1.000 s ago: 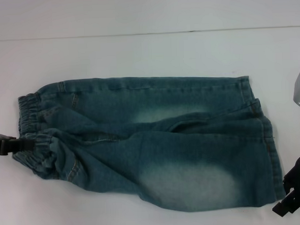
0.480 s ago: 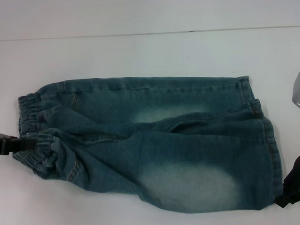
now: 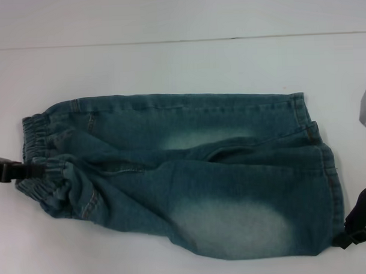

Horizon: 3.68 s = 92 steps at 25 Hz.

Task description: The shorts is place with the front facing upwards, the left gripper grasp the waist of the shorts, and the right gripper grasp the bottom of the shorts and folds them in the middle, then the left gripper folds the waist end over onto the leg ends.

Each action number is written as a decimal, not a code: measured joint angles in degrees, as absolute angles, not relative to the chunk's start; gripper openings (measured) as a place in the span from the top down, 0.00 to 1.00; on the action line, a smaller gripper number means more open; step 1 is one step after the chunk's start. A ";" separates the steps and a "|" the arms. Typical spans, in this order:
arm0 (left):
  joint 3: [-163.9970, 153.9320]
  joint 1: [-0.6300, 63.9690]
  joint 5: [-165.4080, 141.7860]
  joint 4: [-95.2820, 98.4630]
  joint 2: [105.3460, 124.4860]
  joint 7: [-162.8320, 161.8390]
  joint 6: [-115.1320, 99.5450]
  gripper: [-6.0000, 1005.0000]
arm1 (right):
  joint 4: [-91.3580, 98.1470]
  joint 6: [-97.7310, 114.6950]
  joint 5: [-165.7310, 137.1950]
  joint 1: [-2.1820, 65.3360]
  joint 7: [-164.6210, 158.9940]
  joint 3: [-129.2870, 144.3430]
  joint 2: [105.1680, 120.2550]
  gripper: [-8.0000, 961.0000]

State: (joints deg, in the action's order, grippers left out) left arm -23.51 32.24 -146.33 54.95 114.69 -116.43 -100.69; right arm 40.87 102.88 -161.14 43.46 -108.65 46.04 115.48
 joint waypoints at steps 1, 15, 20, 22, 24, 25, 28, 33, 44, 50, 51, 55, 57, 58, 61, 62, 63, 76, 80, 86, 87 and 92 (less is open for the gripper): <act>-23.47 32.37 -146.23 55.07 114.64 -116.88 -100.72 0.92 | 40.87 102.98 -160.22 43.20 -108.40 46.02 115.23 0.96; -22.65 33.54 -142.82 55.67 113.09 -125.14 -98.97 0.91 | 36.12 102.10 -139.74 36.14 -99.45 30.81 109.80 0.97; -21.62 33.36 -142.82 55.98 113.05 -128.45 -93.44 0.91 | 30.66 95.88 -133.38 34.52 -97.46 27.61 109.61 0.97; -21.21 33.28 -142.81 55.79 113.04 -129.03 -91.76 0.90 | 29.17 92.89 -130.62 34.09 -96.81 26.74 109.93 0.97; -20.99 33.23 -142.81 55.69 113.04 -129.51 -90.07 0.90 | 27.82 89.81 -127.36 33.76 -95.73 26.17 110.23 0.97; -20.96 33.23 -142.81 55.65 113.08 -129.69 -89.38 0.90 | 27.18 88.23 -125.96 33.68 -95.36 26.06 110.40 0.97; -20.86 33.22 -142.81 55.53 113.21 -129.76 -88.22 0.90 | 25.82 82.80 -124.06 34.08 -95.32 26.24 110.89 0.97; -20.61 33.06 -142.76 55.33 113.76 -129.78 -85.52 0.90 | 24.53 73.43 -123.98 35.47 -95.57 26.71 112.32 0.97; -22.38 33.18 -141.84 54.73 115.43 -129.00 -78.54 0.89 | 23.92 61.94 -123.77 38.88 -94.39 26.47 115.70 0.97; -24.18 33.20 -141.84 54.86 116.29 -128.97 -75.32 0.89 | 23.88 60.30 -120.75 39.45 -92.21 26.19 115.99 0.97; -24.18 33.19 -141.84 54.91 116.41 -128.96 -74.89 0.89 | 23.88 60.23 -120.04 39.38 -91.91 26.37 115.99 0.97; -24.17 33.07 -141.84 54.67 116.84 -128.93 -72.53 0.89 | 23.70 59.33 -119.32 39.28 -91.45 26.50 115.99 0.97; -24.26 33.08 -141.84 54.66 117.28 -128.75 -71.25 0.89 | 23.55 58.13 -119.32 39.25 -91.41 26.60 116.13 0.97; -24.46 33.09 -141.84 54.65 117.56 -128.60 -70.48 0.89 | 23.48 57.56 -119.34 39.23 -91.39 26.71 116.25 0.97; -25.76 33.14 -141.84 54.32 118.20 -128.32 -68.11 0.89 | 23.02 56.07 -119.26 39.25 -90.91 26.87 116.65 0.98; -26.24 33.14 -141.85 54.10 118.34 -128.32 -67.21 0.88 | 22.92 55.75 -119.20 39.30 -90.62 26.87 116.81 0.98; -26.59 33.15 -141.85 53.84 118.46 -128.29 -66.56 0.88 | 22.85 55.47 -119.17 39.41 -90.31 26.88 117.01 0.98; -27.70 33.08 -141.84 51.95 119.44 -127.96 -62.08 0.88 | 22.72 49.13 -119.23 41.01 -89.06 28.20 118.98 0.92; -27.60 32.94 -141.84 51.90 119.30 -128.04 -62.93 0.74 | 22.44 48.82 -119.21 41.04 -89.07 27.99 119.06 0.74; -27.61 32.44 -141.77 52.93 119.21 -128.07 -64.77 0.46 | 22.47 50.95 -115.54 39.86 -89.02 27.66 118.68 0.43; -27.58 32.26 -141.49 53.53 119.26 -128.07 -65.42 0.44 | 22.59 51.84 -114.99 39.59 -89.04 27.61 118.53 0.41; -27.64 30.83 -138.04 56.83 119.29 -127.67 -69.97 0.33 | 22.95 58.94 -111.54 37.79 -89.99 27.48 116.81 0.29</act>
State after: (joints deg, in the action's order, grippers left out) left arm -27.64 30.83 -138.04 56.83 119.29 -127.67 -69.97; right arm 22.95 58.94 -111.54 37.79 -89.99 27.48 116.81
